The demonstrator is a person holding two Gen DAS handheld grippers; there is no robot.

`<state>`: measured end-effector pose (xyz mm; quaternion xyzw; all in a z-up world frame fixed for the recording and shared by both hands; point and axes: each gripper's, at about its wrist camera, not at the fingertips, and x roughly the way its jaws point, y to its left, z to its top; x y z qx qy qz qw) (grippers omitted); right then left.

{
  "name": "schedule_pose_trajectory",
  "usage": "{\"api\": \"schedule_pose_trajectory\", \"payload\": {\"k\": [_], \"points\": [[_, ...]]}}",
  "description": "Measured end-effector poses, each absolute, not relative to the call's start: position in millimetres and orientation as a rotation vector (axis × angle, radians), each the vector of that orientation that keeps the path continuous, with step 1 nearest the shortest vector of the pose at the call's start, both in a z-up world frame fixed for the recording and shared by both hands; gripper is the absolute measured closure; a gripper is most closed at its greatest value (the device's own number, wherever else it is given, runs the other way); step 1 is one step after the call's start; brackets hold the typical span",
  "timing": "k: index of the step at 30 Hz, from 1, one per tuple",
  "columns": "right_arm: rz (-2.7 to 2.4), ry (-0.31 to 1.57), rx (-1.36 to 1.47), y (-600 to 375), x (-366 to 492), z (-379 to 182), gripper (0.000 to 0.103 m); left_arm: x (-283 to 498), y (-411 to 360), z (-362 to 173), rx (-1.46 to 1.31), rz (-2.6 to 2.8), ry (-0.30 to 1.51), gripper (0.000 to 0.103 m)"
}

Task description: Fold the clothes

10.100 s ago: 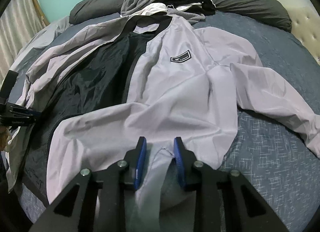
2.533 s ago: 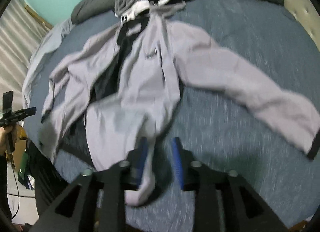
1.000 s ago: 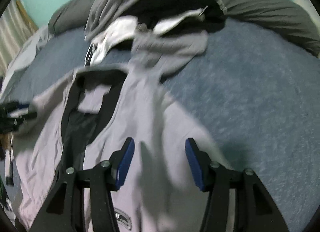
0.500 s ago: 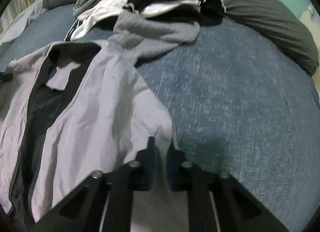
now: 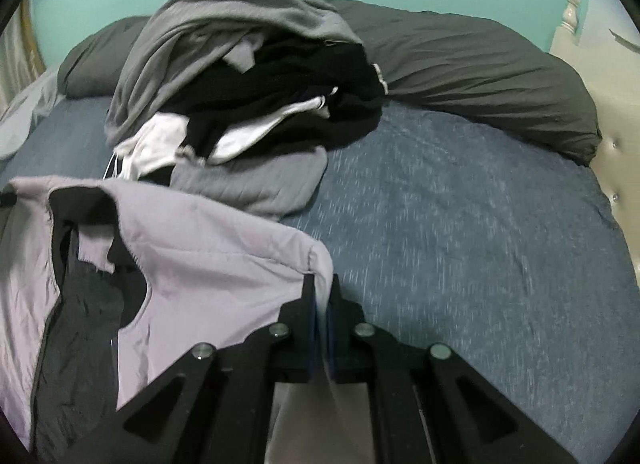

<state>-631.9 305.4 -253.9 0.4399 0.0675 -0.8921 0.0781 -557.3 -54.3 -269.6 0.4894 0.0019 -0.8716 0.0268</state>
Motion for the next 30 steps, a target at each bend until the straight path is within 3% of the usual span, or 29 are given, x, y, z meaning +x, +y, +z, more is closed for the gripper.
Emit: {"api": "schedule_pose_trajectory", "payload": {"k": [16, 19, 21, 23, 26, 30], "points": [[-2.703, 0.118, 1.435, 304, -682, -307, 0.096, -610, -54, -317, 1.513, -2.652, 0.030, 0.094], [-2.723, 0.113, 1.421, 304, -680, -304, 0.086, -608, -56, -320, 1.504, -2.649, 0.060, 0.080], [-2.759, 0.104, 1.382, 308, -674, -292, 0.065, -602, -61, -311, 1.474, -2.651, 0.097, 0.058], [-2.790, 0.059, 1.333, 312, -665, -275, 0.060, -593, -70, -295, 1.420, -2.659, 0.158, 0.046], [-2.770, -0.005, 1.284, 314, -642, -253, 0.058, -574, -78, -274, 1.386, -2.668, 0.231, 0.045], [-2.659, -0.103, 1.274, 306, -597, -242, 0.056, -532, -75, -256, 1.399, -2.710, 0.192, 0.045]]}}
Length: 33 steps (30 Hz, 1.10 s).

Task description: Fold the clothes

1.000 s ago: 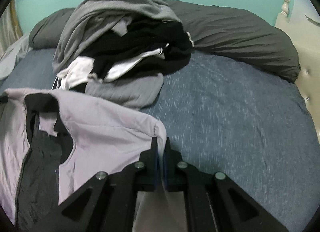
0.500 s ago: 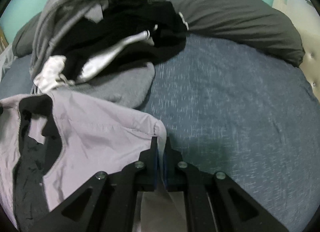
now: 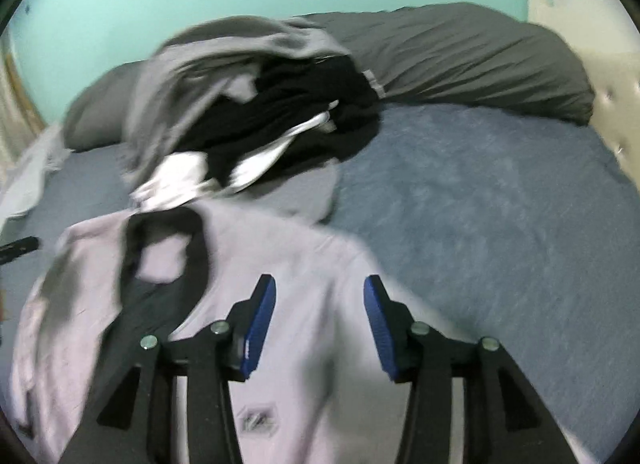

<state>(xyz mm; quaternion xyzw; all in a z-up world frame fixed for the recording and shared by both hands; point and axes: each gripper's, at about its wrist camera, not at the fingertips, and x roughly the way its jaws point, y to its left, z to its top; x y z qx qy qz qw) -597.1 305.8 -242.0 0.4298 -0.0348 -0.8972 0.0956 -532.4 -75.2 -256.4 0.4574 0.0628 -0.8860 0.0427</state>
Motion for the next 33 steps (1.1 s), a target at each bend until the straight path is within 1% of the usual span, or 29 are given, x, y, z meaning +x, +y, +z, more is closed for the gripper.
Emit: {"api": "schedule_pose_trajectory", "payload": {"k": [3, 6, 11, 14, 20, 25, 28, 31, 33], "points": [[-2.576, -0.179, 1.298, 298, -554, -244, 0.056, -491, -70, -253, 1.441, -2.731, 0.214, 0.045], [-2.498, -0.214, 1.325, 283, -514, -249, 0.055, -456, -71, -253, 1.471, -2.734, 0.232, 0.044], [-2.378, -0.217, 1.351, 249, -469, -256, 0.055, -396, -63, -255, 1.468, -2.747, 0.285, 0.044], [-2.316, -0.257, 1.356, 226, -448, -261, 0.053, -366, -59, -257, 1.452, -2.746, 0.326, 0.041], [-2.197, -0.386, 1.415, 181, -423, -289, 0.052, -318, -59, -274, 1.427, -2.739, 0.413, 0.038], [-2.127, -0.405, 1.447, 139, -414, -308, 0.052, -289, -68, -289, 1.378, -2.716, 0.450, 0.037], [-2.095, -0.414, 1.443, 113, -411, -313, 0.051, -271, -74, -297, 1.353, -2.713, 0.515, 0.037], [-2.056, -0.429, 1.455, 92, -409, -320, 0.051, -256, -77, -301, 1.326, -2.717, 0.535, 0.032], [-2.029, -0.434, 1.464, 75, -407, -326, 0.051, -249, -76, -303, 1.325, -2.724, 0.504, 0.029]]}}
